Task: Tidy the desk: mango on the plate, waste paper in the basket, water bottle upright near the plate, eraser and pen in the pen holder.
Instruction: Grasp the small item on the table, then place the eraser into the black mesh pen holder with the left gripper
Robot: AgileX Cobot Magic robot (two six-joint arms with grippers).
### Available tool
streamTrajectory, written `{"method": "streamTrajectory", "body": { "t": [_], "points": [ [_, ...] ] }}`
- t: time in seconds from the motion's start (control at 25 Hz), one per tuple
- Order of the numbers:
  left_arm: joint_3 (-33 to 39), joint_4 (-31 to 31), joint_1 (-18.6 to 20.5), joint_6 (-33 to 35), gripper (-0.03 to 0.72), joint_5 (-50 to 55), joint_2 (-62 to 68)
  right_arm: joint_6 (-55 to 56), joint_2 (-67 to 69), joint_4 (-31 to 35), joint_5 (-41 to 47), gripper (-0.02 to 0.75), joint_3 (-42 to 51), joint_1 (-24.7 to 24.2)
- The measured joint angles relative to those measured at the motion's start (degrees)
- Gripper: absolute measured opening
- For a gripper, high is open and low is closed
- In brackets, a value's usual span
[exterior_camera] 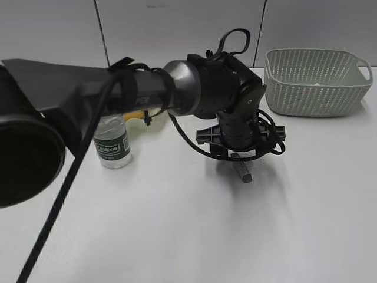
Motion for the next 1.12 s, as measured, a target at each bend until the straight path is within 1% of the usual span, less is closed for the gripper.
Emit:
{"method": "streamTrajectory", "body": {
  "t": [0.2, 0.28, 0.36, 0.4, 0.52, 0.56, 0.64, 0.76, 0.84, 0.92, 1.0, 1.12],
  "points": [
    [-2.1, 1.5, -0.1, -0.4, 0.364, 3.4, 1.7, 0.0, 0.0, 0.0, 0.0, 0.340, 0.0, 0.0],
    [-2.1, 2.1, -0.3, -0.4, 0.288, 3.5, 1.8, 0.0, 0.0, 0.0, 0.0, 0.340, 0.0, 0.0],
    [-2.1, 2.7, -0.5, -0.5, 0.158, 3.2, 1.9, 0.0, 0.0, 0.0, 0.0, 0.340, 0.0, 0.0],
    [-2.1, 3.0, -0.7, -0.5, 0.130, 3.0, 1.9, 0.0, 0.0, 0.0, 0.0, 0.340, 0.0, 0.0],
    [-2.1, 5.8, -1.0, -0.6, 0.136, 2.2, 1.5, 0.0, 0.0, 0.0, 0.0, 0.340, 0.0, 0.0],
    [-2.1, 8.0, -1.0, -0.6, 0.136, 1.8, 0.9, 0.0, 0.0, 0.0, 0.0, 0.340, 0.0, 0.0],
    [-2.0, 13.8, -0.9, -0.6, 0.136, -0.1, -1.7, 0.0, 0.0, 0.0, 0.0, 0.340, 0.0, 0.0],
    [-2.0, 23.8, 0.4, -0.9, 0.136, -8.1, -7.1, 0.0, 0.0, 0.1, 0.0, 0.340, 0.0, 0.0],
    [-2.1, 29.0, 2.6, -1.0, 0.136, -16.5, -9.8, 0.0, 0.0, 0.0, 0.0, 0.340, 0.0, 0.0],
    [-2.1, 32.3, 5.8, -1.1, 0.136, -24.3, -10.9, 0.0, 0.0, 0.0, 0.0, 0.340, 0.0, 0.0],
    [-2.1, 33.4, 8.8, -1.1, 0.136, -31.0, -10.5, 0.0, 0.0, 0.0, 0.0, 0.340, 0.0, 0.0],
    [-2.1, 33.8, 12.3, -1.1, 0.136, -36.9, -8.1, 0.0, 0.0, 0.0, 0.0, 0.340, 0.0, 0.0]
  ]
}}
